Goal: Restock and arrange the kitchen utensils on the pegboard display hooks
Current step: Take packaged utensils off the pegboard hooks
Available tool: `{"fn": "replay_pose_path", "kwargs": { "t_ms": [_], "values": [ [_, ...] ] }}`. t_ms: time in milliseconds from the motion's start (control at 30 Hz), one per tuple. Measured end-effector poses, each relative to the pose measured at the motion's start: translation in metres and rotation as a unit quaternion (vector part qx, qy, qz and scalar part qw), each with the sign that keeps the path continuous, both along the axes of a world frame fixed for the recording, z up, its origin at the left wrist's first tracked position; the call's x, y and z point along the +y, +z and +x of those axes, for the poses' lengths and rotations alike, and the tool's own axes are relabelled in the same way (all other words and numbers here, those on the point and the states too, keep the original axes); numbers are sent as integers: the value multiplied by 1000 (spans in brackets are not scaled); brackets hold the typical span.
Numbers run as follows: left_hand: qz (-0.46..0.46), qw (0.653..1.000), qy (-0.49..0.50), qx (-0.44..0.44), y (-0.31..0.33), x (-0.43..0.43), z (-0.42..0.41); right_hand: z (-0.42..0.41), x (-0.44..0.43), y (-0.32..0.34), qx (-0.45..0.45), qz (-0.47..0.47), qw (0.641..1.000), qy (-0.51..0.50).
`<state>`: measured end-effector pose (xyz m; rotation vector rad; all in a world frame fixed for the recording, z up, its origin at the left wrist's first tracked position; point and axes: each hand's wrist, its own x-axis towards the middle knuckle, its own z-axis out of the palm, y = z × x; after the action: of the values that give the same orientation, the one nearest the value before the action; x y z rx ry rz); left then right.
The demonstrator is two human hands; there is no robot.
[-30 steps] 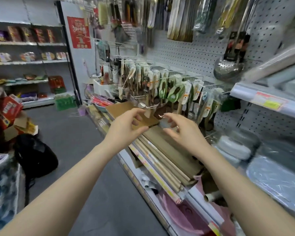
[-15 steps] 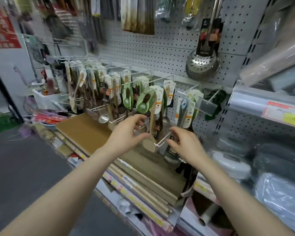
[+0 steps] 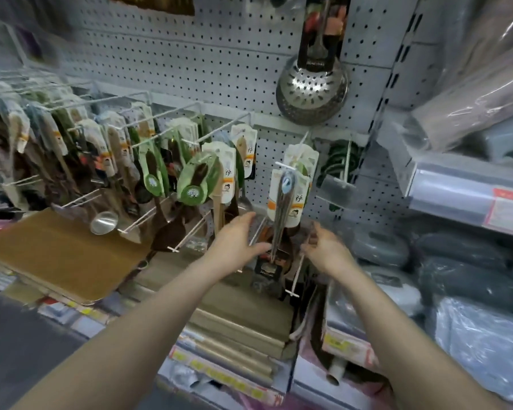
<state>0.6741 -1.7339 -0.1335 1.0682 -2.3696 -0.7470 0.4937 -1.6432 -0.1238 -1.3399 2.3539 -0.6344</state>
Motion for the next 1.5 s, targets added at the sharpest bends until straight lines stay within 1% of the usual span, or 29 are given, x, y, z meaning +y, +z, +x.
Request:
{"fn": "replay_pose_path", "kwargs": {
  "t_ms": [200, 367, 467, 533, 700, 800, 967, 1033, 1133, 1233, 1333, 1500],
  "values": [
    [65, 997, -37, -4, -12, -24, -30, -1, -25, -13, -8, 19, 999, -41],
    [170, 983, -11, 66, -29, -29, -53, -3, -37, -21, -28, 14, 997, -65],
    [197, 976, -6, 87, -36, -33, -60, -10, -41, -22, -55, 0, 996, -76],
    [198, 976, -11, 90, -40, -37, -61, -17, -45, -22, -77, -23, 995, -61],
    [224, 969, -14, 100, -43, -35, -56, -31, -70, -29, -174, -51, 982, -53],
    [236, 966, -4, 110, -46, -33, -54, -37, -85, -37, -196, -49, 978, -50],
    [280, 949, 6, 143, -47, -27, -53, -43, -103, -46, -238, -92, 967, 12],
    [292, 945, 10, 150, -44, -24, -53, -46, -110, -50, -256, -90, 962, 29],
    [298, 942, -4, 153, -41, -18, -55, -52, -118, -53, -298, -73, 951, 23],
    [270, 951, 2, 153, -45, -13, -59, -54, -122, -56, -321, -75, 944, 15],
    [214, 964, 29, 158, -49, -7, -61, -52, -121, -58, -317, -73, 945, 39],
    [193, 969, 56, 146, -48, 6, -58, -49, -116, -56, -323, -74, 942, 47]
  ]
}}
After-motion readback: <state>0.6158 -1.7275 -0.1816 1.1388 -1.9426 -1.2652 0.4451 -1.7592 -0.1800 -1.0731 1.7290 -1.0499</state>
